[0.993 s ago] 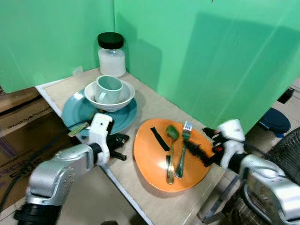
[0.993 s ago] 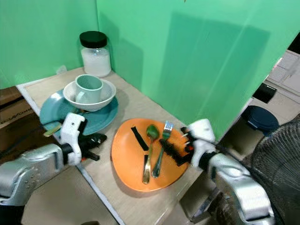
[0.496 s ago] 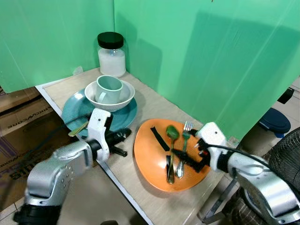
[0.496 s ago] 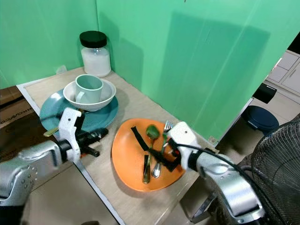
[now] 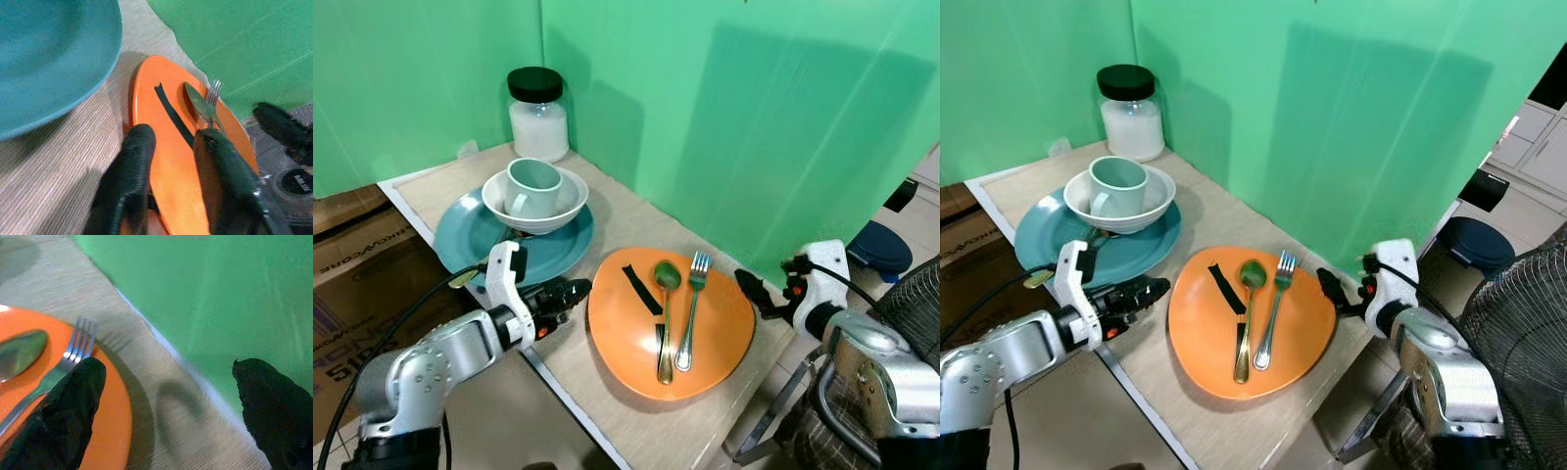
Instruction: Setting the table
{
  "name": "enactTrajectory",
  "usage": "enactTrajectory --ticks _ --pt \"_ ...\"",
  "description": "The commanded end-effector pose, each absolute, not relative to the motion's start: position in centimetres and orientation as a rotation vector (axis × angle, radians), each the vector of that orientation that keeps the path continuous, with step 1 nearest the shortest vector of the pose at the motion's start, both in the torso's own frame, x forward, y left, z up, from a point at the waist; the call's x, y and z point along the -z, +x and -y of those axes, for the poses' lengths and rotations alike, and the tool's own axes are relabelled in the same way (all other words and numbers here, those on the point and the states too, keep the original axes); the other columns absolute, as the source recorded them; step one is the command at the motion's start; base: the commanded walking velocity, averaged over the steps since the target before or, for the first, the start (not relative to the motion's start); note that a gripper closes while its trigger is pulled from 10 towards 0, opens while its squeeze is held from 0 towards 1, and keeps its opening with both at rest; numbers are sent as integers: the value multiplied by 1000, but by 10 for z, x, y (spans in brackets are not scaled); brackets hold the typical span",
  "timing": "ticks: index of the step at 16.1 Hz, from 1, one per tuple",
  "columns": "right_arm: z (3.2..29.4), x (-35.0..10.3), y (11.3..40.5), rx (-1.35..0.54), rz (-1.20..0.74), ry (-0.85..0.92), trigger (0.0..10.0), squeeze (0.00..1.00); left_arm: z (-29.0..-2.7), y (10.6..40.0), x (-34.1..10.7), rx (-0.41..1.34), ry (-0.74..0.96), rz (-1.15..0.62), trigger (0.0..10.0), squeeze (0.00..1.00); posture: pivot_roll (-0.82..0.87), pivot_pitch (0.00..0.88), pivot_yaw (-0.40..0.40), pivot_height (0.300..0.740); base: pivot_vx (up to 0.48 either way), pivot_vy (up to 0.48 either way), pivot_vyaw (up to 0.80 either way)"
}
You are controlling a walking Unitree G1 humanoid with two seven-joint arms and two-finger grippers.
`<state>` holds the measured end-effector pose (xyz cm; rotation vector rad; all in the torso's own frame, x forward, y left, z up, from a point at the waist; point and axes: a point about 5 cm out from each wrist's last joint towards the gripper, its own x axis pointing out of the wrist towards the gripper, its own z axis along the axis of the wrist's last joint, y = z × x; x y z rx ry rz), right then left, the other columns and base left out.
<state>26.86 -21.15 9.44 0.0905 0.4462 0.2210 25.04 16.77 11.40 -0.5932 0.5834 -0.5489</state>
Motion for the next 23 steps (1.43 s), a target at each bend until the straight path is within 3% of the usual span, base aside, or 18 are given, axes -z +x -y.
enactTrajectory --ticks 1,10,12,13,14,15,18,19,20,21,23 --pt "215 -86 266 -195 -513 196 10000 0 -168 245 -114 562 -623 -598 10000 1000 61 0 -80 740 0 0 0" --pt "200 -85 252 -306 -677 512 10000 0 -168 240 -95 595 -794 -637 10000 1000 58 0 -77 740 0 0 0" --pt "199 -89 250 -336 -692 531 10000 0 -166 242 -90 592 -829 -645 10000 686 55 0 -77 740 0 0 0" --pt "198 -91 248 -351 -693 542 10000 0 -164 243 -87 593 -851 -645 10000 298 50 0 -74 740 0 0 0" --pt "197 -92 248 -357 -692 546 10000 0 -164 244 -86 595 -860 -644 10000 208 50 0 -74 740 0 0 0" --pt "197 -94 247 -365 -691 551 10000 0 -163 245 -85 597 -868 -644 10000 0 47 0 -71 740 0 0 0" --pt "201 -95 246 -343 -682 505 10000 0 -160 246 -90 644 -891 -607 9686 0 47 0 -71 740 0 0 0" --pt "201 -95 246 -342 -681 505 10000 0 -159 246 -90 654 -896 -606 7333 0 47 0 -72 740 0 0 0" --pt "201 -95 246 -342 -682 505 10000 0 -159 246 -90 654 -896 -608 7333 0 47 0 -72 740 0 0 0" --pt "200 -96 247 -348 -681 501 10000 0 -158 247 -88 658 -902 -614 0 0 47 0 -73 740 0 0 0" --pt "199 -97 247 -353 -680 497 10000 0 -156 247 -87 667 -910 -617 0 0 47 0 -74 740 0 0 0"
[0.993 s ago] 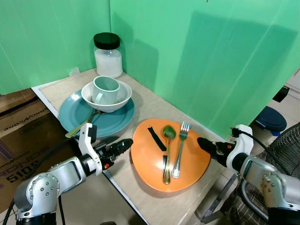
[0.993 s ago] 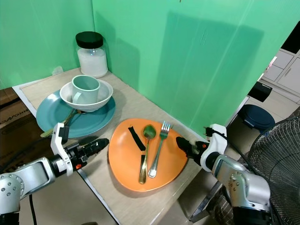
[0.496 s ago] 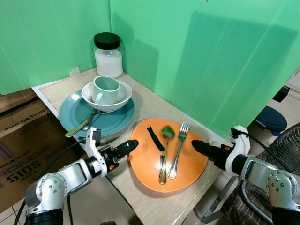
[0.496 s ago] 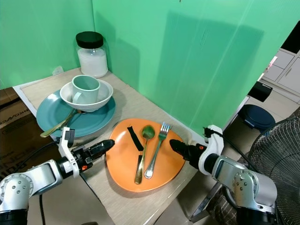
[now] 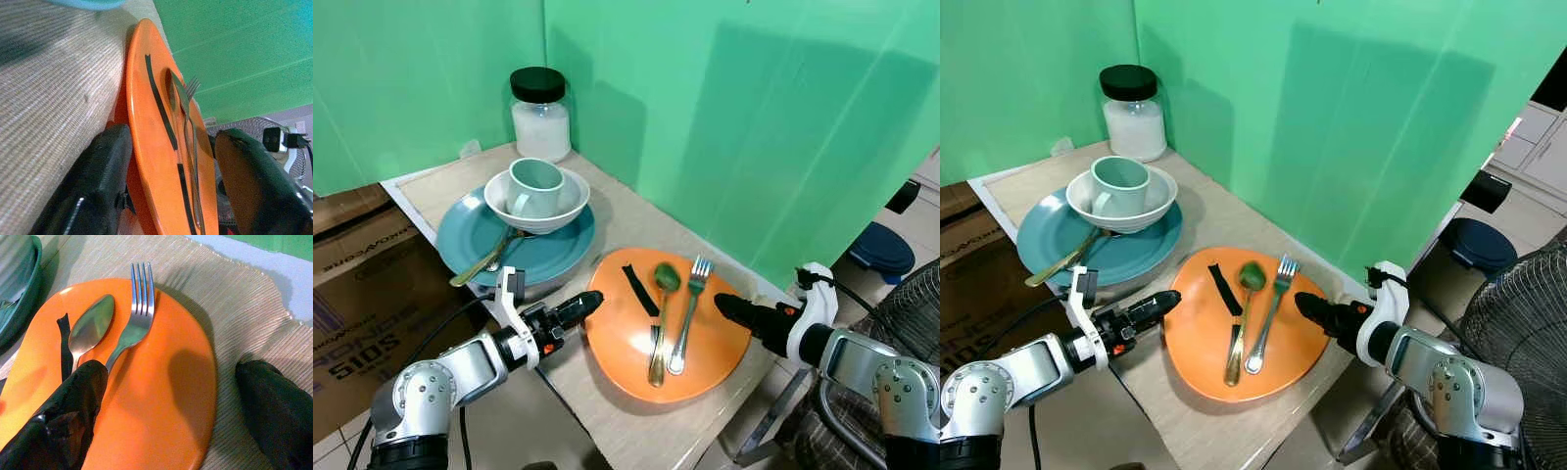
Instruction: Setting the table
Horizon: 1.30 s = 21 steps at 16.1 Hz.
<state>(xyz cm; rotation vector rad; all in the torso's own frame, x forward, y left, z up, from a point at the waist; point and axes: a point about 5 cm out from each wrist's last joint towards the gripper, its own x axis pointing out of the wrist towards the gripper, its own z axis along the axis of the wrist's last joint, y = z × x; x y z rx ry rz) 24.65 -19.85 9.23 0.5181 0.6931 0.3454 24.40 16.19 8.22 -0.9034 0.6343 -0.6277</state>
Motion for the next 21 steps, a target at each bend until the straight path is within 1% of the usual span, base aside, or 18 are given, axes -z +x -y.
enactTrajectory --ticks 1,4,14,21 --pt "198 -98 248 -359 -678 495 10000 0 -153 247 -87 686 -914 -621 0 0 46 0 -75 740 0 0 0" --pt "197 -98 248 -364 -678 486 10000 0 -152 249 -85 682 -919 -623 0 0 45 0 -76 740 0 0 0" --pt "196 -98 251 -374 -673 453 10000 0 -161 249 -86 624 -931 -598 0 0 52 0 -84 740 0 0 0" --pt "196 -97 251 -381 -665 418 10000 0 -170 258 -92 530 -906 -576 0 0 56 0 -83 740 0 0 0"
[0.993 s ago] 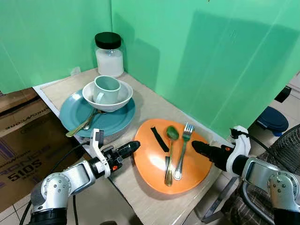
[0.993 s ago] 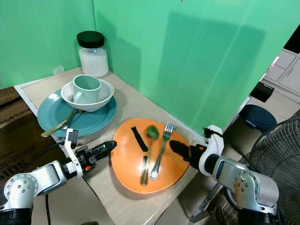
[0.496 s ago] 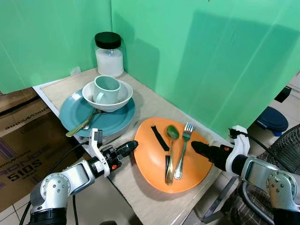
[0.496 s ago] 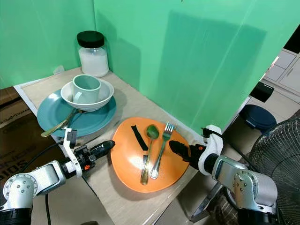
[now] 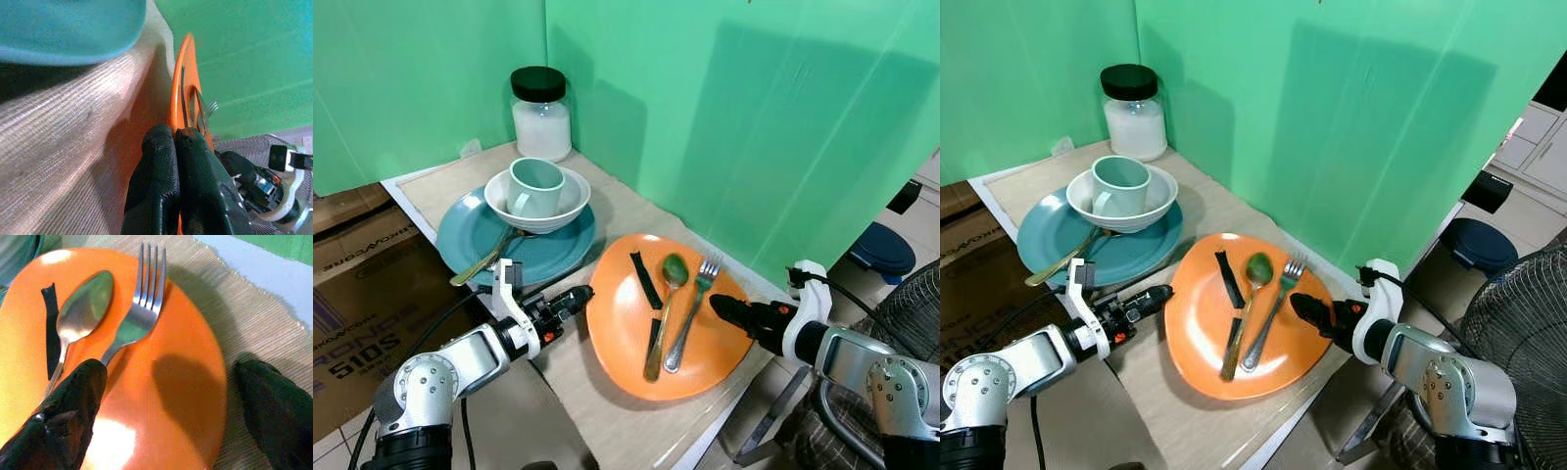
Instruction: Setting the table
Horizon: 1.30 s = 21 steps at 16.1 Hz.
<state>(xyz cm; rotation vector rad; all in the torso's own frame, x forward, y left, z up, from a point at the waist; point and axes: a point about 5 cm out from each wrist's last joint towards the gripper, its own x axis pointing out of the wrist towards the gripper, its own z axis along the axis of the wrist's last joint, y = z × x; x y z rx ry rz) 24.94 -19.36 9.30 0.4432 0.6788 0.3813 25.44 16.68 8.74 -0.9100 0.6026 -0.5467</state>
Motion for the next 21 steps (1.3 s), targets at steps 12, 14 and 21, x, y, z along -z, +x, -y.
enactTrajectory --ticks 12,14,21 --pt "196 -96 250 -394 -654 377 10000 0 -180 288 -128 464 -772 -446 0 0 65 0 -90 740 0 0 0" --pt "198 -96 250 -387 -641 351 10000 0 -172 290 -131 499 -774 -436 0 0 63 0 -84 740 0 0 0" --pt "223 -112 266 -264 -488 255 10000 0 -161 293 -135 521 -882 -386 0 0 64 0 -89 740 0 0 0"
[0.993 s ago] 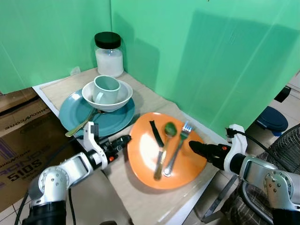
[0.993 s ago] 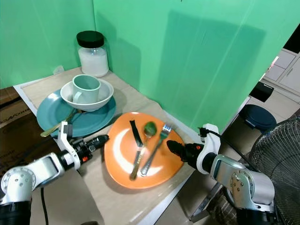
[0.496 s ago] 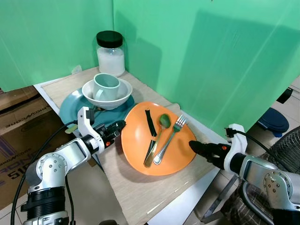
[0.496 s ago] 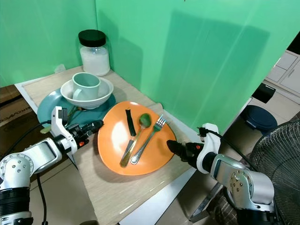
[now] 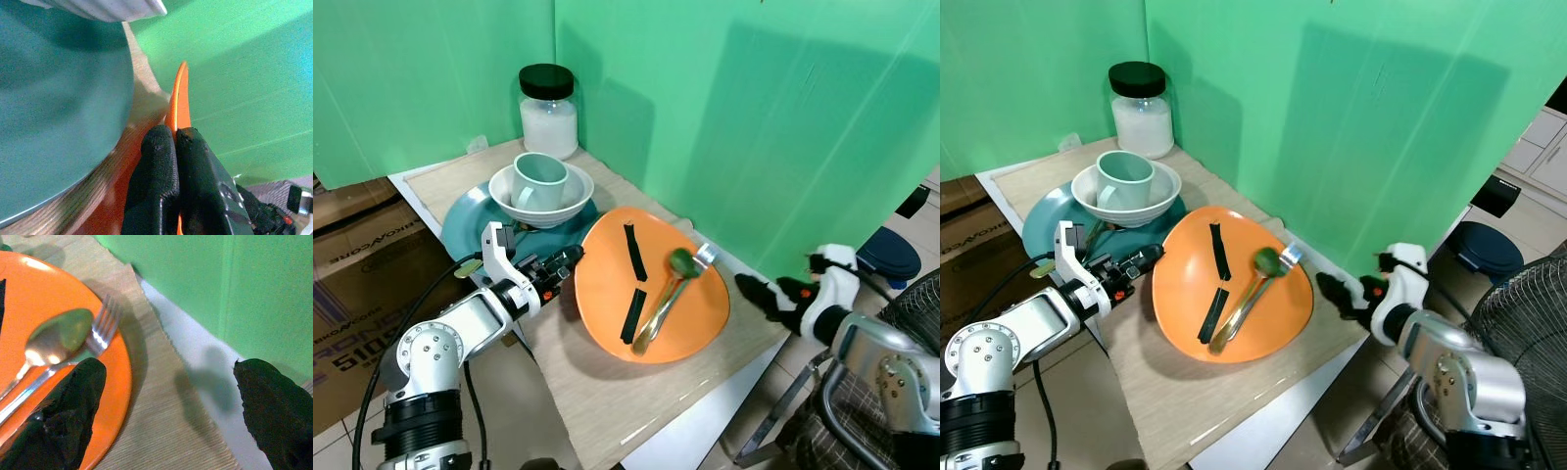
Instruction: Setting the table
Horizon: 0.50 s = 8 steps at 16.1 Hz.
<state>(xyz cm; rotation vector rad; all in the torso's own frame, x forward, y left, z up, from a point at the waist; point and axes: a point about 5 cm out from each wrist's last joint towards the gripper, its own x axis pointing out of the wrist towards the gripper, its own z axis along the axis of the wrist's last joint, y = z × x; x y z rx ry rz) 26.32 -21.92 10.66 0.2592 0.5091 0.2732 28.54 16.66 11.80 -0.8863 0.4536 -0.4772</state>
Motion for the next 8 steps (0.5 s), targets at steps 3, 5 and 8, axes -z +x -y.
enactTrajectory --ticks 3,5,8 --pt "221 -127 267 -356 -410 243 10000 0 -159 294 -136 519 -928 -369 0 0 64 0 -92 740 0 0 0" --pt "221 -131 262 -410 -409 192 10000 0 -161 292 -133 487 -983 -360 0 0 61 0 -97 740 0 0 0" --pt "223 -129 252 -483 -454 58 10000 0 -163 291 -135 481 -1004 -340 0 0 66 0 -106 740 0 0 0"
